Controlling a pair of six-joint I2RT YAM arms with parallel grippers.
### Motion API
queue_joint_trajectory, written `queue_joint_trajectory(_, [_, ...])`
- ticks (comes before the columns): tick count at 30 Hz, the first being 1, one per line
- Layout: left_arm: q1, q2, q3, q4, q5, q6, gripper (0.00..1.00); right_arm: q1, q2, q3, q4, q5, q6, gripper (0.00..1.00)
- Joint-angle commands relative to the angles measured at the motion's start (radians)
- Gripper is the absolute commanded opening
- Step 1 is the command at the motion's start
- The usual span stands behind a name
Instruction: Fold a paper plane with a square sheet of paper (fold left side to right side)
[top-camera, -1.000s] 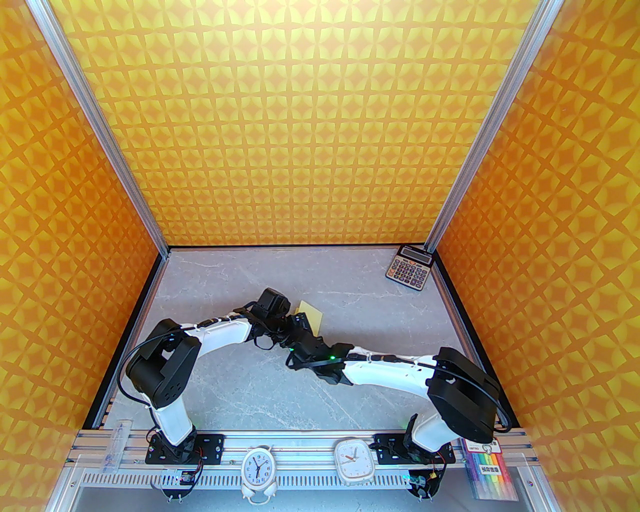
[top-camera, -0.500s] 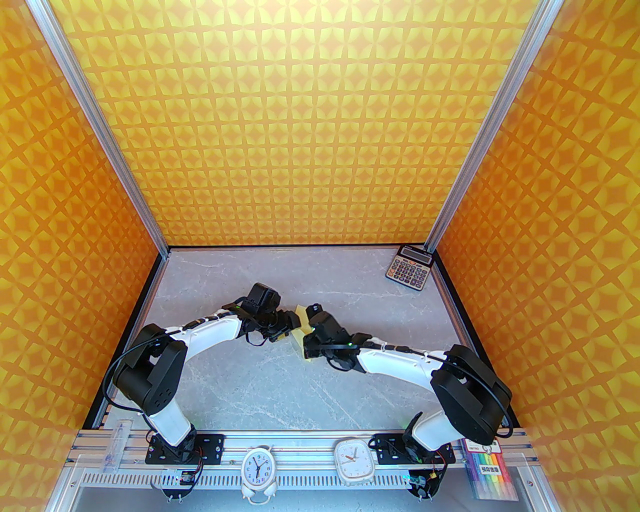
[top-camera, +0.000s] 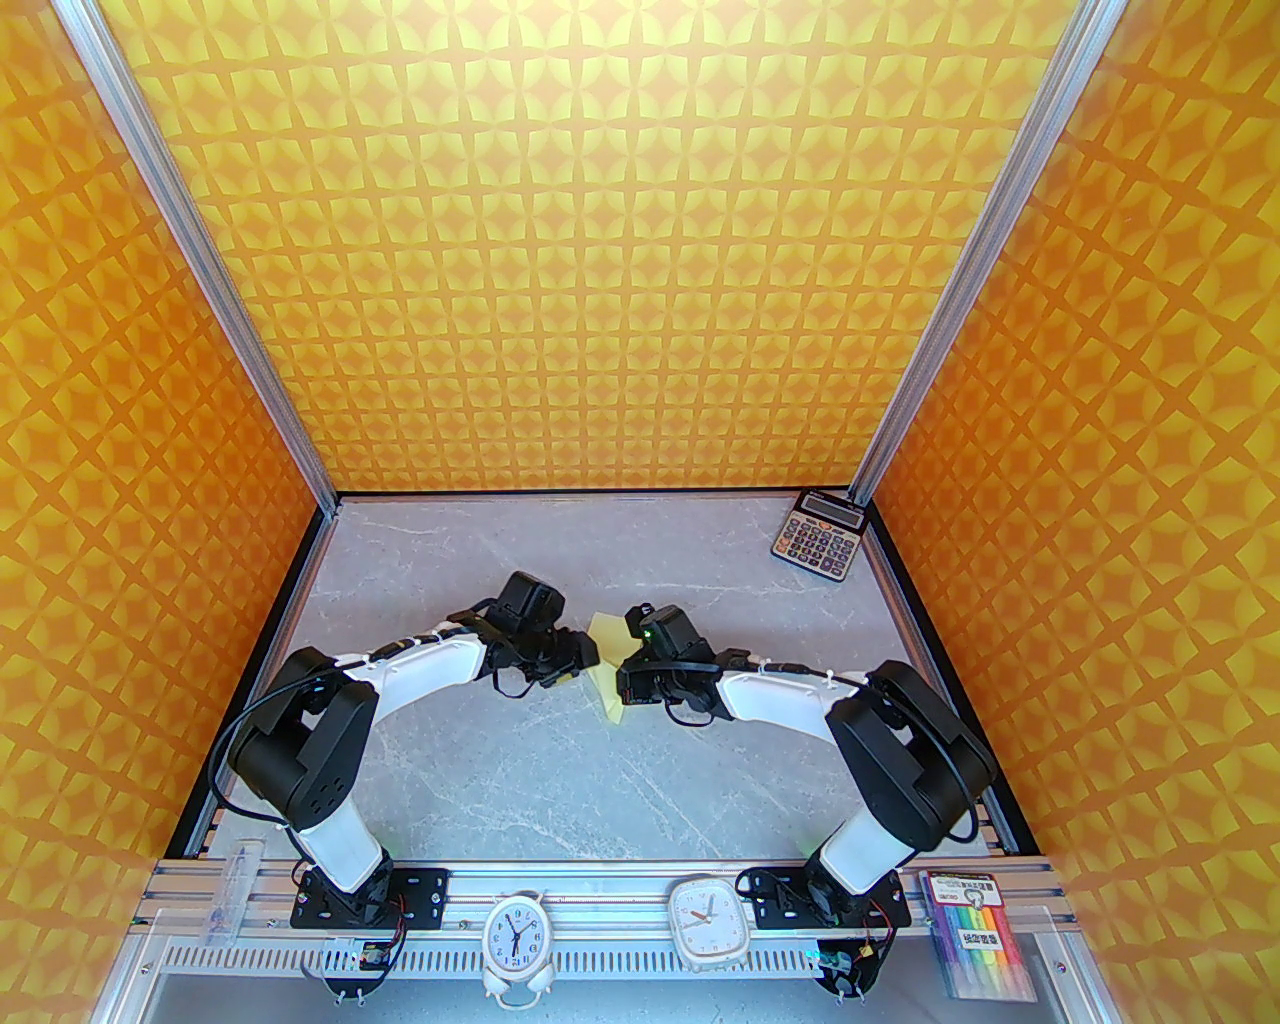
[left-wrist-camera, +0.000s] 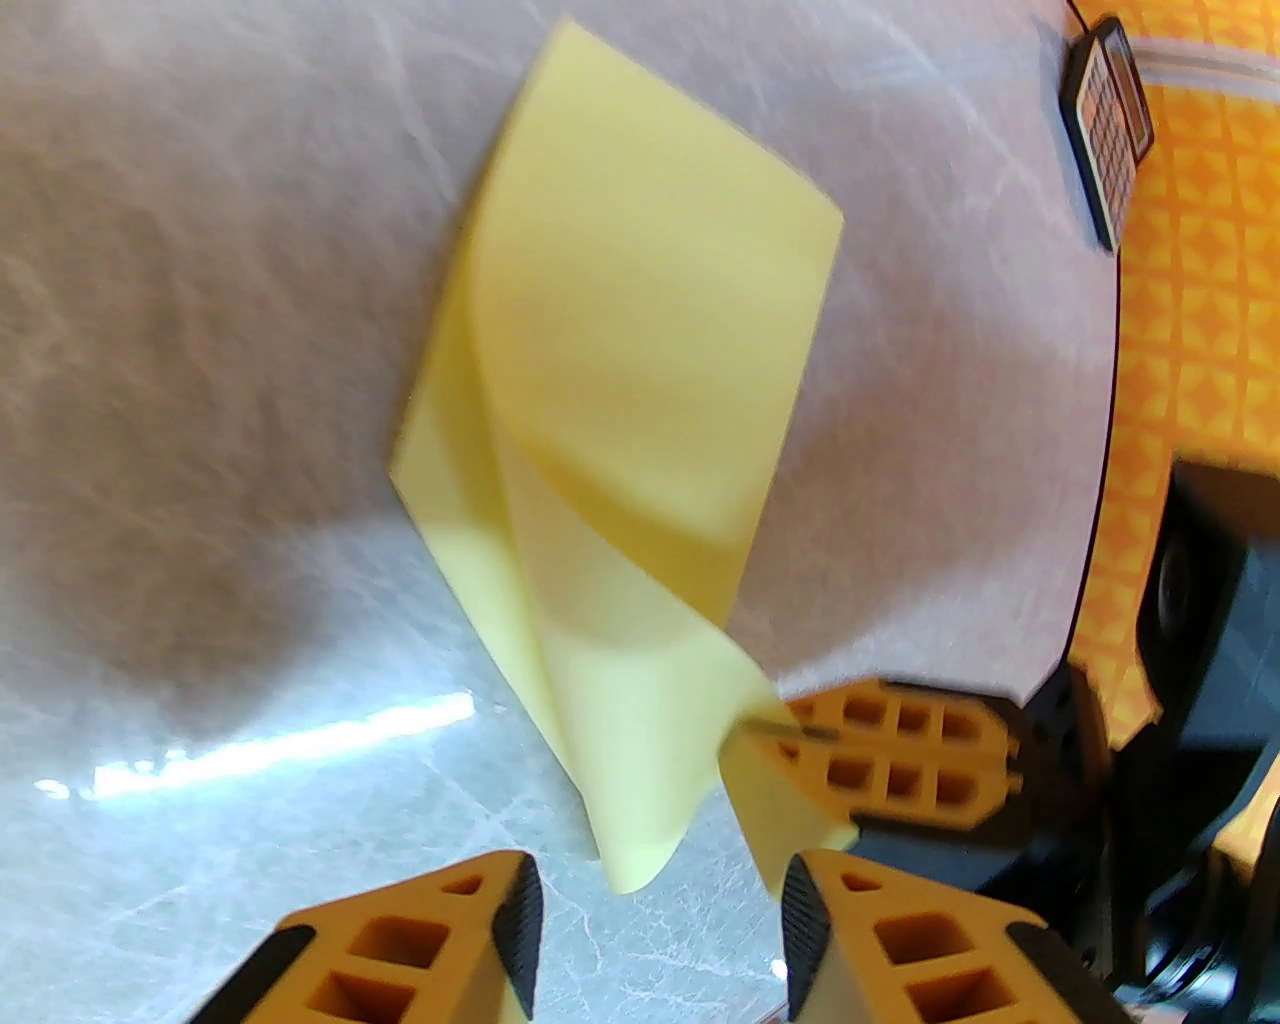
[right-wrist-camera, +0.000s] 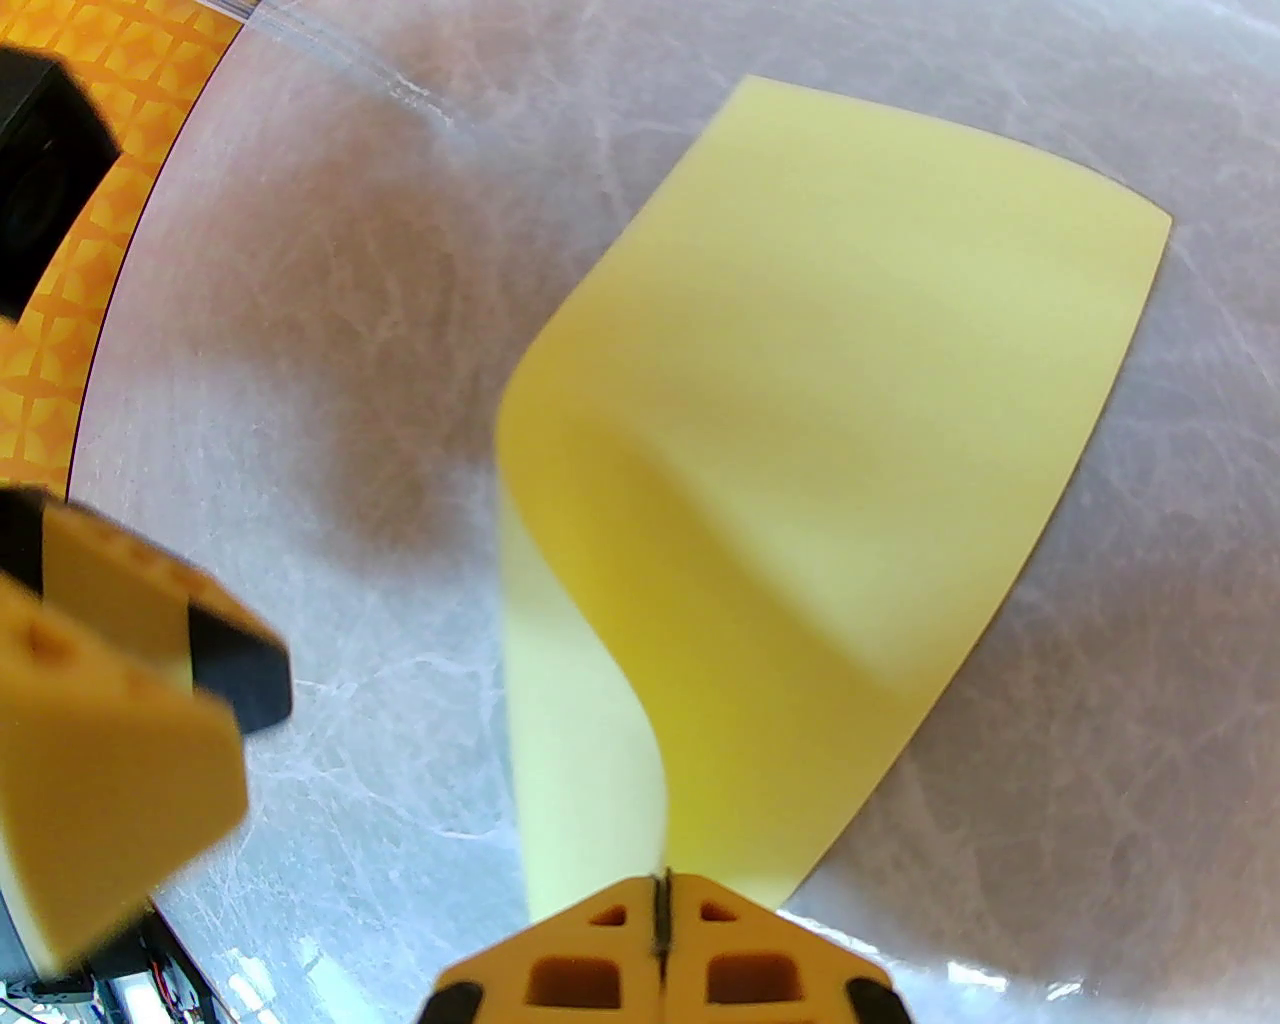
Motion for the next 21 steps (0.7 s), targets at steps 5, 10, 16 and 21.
queue_joint_trajectory(5, [-0.044,0.063,-0.022,-0.014,-0.006,0.05,0.39,-0.039,0.048,0.05,0.019,-0.069,-0.026,0.0])
queue_joint_trajectory(10, [-0.049,0.086,-0.01,-0.028,-0.006,0.067,0.39,-0.049,0.066,0.075,-0.001,-0.072,-0.043,0.0])
queue_joint_trajectory(16, [-0.05,0.11,0.0,-0.041,-0.007,0.085,0.38,-0.057,0.081,0.089,-0.005,-0.081,-0.051,0.0])
queue_joint_trajectory(21, [-0.051,0.137,0.014,-0.043,-0.006,0.091,0.35,-0.064,0.086,0.093,-0.005,-0.083,-0.052,0.0])
